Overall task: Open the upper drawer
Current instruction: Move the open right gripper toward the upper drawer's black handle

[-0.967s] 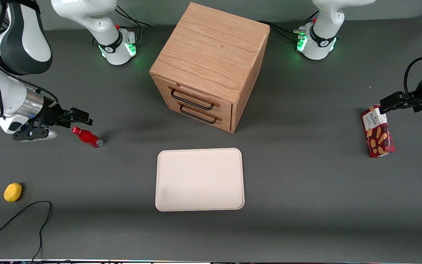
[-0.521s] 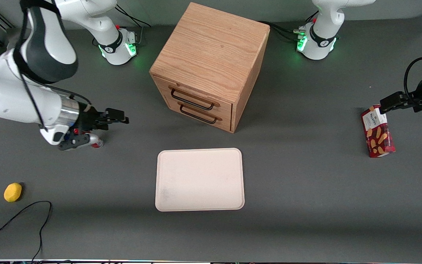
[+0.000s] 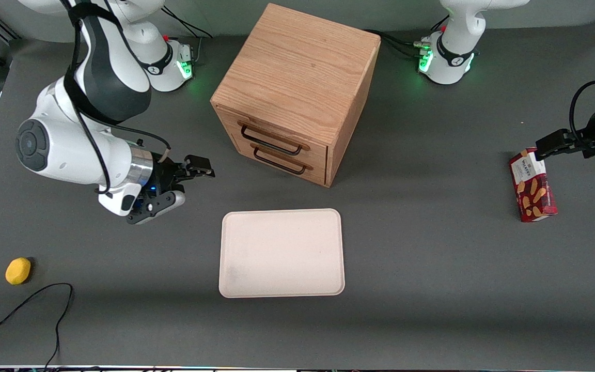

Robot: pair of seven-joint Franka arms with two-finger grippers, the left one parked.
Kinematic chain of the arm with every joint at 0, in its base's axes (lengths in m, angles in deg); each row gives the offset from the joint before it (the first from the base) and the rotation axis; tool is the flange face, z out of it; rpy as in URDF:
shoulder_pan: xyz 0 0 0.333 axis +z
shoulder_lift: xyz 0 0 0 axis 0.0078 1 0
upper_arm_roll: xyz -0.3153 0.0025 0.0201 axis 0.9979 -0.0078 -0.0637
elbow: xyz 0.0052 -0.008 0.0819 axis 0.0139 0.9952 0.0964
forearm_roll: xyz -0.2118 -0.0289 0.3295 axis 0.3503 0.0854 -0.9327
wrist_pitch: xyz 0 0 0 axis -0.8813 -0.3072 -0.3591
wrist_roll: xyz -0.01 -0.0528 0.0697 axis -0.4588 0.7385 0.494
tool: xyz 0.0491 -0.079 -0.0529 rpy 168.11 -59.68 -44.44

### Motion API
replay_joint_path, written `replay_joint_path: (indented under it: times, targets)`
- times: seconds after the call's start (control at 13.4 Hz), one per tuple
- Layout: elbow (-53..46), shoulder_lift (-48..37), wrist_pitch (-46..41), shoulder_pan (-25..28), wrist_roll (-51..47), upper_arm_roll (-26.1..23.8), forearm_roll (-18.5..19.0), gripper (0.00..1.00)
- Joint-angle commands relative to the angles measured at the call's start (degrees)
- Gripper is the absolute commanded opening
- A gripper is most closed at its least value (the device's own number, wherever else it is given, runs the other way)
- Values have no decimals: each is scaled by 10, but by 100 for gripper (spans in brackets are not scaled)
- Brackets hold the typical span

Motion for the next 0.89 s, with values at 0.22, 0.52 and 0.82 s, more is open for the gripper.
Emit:
replay_joint_path:
  times: [0.22,0.52,0.82]
  targets:
    - [-50,27,-41,42,74,-1,-16,100]
    - [-71,52,-44,42,199,-41,-14,100]
    - [-66,70,-45,52,241,-73,-3,100]
